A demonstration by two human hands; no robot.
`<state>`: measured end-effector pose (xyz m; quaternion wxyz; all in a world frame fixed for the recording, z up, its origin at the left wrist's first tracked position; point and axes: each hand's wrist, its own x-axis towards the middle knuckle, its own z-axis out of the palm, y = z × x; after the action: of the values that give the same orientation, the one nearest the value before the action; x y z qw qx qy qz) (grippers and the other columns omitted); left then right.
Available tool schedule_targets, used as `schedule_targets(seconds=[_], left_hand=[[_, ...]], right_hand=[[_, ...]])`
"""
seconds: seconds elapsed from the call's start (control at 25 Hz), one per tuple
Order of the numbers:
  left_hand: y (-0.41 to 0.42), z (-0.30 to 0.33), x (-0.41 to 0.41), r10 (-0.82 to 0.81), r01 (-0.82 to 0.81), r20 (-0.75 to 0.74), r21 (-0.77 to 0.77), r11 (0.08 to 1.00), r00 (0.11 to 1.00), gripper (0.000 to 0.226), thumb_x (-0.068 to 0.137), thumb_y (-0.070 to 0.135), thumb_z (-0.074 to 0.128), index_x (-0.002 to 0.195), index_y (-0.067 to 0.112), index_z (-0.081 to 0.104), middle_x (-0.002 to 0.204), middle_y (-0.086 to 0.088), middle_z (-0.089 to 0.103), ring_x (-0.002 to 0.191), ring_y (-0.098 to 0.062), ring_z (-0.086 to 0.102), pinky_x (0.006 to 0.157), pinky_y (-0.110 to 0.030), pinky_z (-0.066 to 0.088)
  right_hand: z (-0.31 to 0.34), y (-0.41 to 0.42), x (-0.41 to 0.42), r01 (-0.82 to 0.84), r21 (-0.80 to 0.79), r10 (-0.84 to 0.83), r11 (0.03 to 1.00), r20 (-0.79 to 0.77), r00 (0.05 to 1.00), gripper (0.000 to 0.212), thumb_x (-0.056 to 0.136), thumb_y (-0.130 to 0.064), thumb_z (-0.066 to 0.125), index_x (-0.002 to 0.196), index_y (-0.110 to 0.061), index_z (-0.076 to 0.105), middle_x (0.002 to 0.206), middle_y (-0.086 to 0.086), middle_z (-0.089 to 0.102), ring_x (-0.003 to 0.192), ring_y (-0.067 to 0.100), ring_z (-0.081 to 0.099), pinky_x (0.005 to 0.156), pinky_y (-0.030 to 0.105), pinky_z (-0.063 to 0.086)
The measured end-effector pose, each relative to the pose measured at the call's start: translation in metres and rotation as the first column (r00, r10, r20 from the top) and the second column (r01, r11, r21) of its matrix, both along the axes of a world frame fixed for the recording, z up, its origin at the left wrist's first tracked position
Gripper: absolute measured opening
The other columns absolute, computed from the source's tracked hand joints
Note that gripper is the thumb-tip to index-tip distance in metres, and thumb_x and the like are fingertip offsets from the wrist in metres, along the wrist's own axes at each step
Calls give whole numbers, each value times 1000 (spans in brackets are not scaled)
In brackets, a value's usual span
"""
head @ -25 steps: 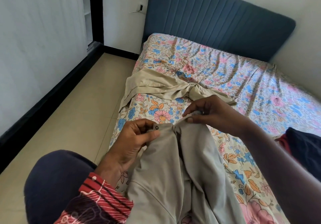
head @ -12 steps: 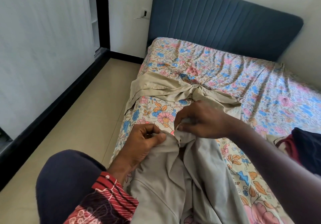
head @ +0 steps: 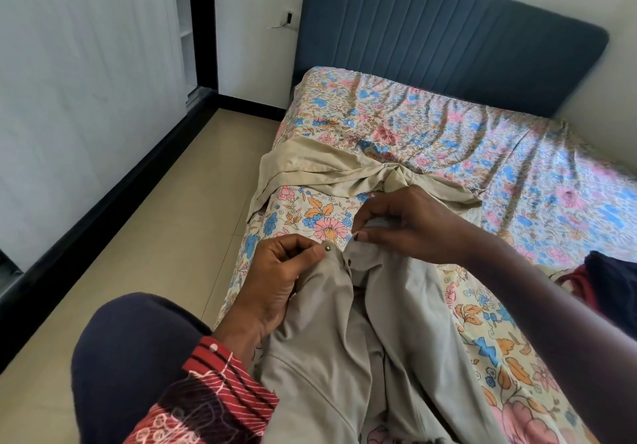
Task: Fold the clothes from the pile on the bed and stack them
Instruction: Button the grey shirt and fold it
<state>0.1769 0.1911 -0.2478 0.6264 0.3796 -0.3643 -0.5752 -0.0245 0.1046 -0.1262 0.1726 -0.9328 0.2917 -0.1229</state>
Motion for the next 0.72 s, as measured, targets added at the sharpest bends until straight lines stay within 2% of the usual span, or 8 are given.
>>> schedule_targets(seconds=[0.08,0.2,0.32,0.48,0.64,0.72], left_hand=[[-2,-2,0,49,-49,43,-16,999,998,6,76,16,76,70,13,76,74,-10,66,77,-23,58,77,-36,49],[0,-1,-1,43,-42,23,-52,998,999,7,77,14,74,71,13,77,75,-13,68,76,-22,62,75,-33,51],[2,1,-3,28,-25,28,-86,996,999,6,78,13,75,74,12,78,77,-14,70,76,-22,64,71,-30,54],[3,2,-2,83,-74,77,-111,991,994,18,85,1,75,73,14,80,75,-8,73,73,-15,66,70,-24,54],[1,2,-1,126,-108,132,-134,985,983,17,88,-3,72,78,9,79,75,-7,74,74,-12,67,71,-23,53],[0,1,0,148,-120,181,-155,981,972,14,87,-4,73,79,6,78,72,-3,73,71,-10,64,70,-22,52]], right_hand=[[4,4,4,-73,36,73,997,-1,997,8,96,-20,74,103,-18,78,98,-16,76,92,-2,70,80,13,48],[3,8,17,-171,-25,169,985,-78,983,8,97,-20,73,104,-16,76,96,-20,72,88,-13,64,76,3,39],[-3,6,28,-199,-47,193,979,-103,976,10,98,-23,70,105,-17,74,98,-12,73,87,-3,64,76,12,45],[-7,2,29,-164,-82,155,983,-102,983,8,96,-23,72,103,-19,75,94,-15,71,82,-14,58,74,5,41],[-12,2,31,-149,-34,145,988,-86,986,9,97,-24,72,105,-20,75,97,-17,74,88,-7,66,77,13,47],[-15,1,30,-136,-37,133,990,-74,988,6,96,-21,72,101,-19,74,90,-18,71,82,-9,63,73,9,42]])
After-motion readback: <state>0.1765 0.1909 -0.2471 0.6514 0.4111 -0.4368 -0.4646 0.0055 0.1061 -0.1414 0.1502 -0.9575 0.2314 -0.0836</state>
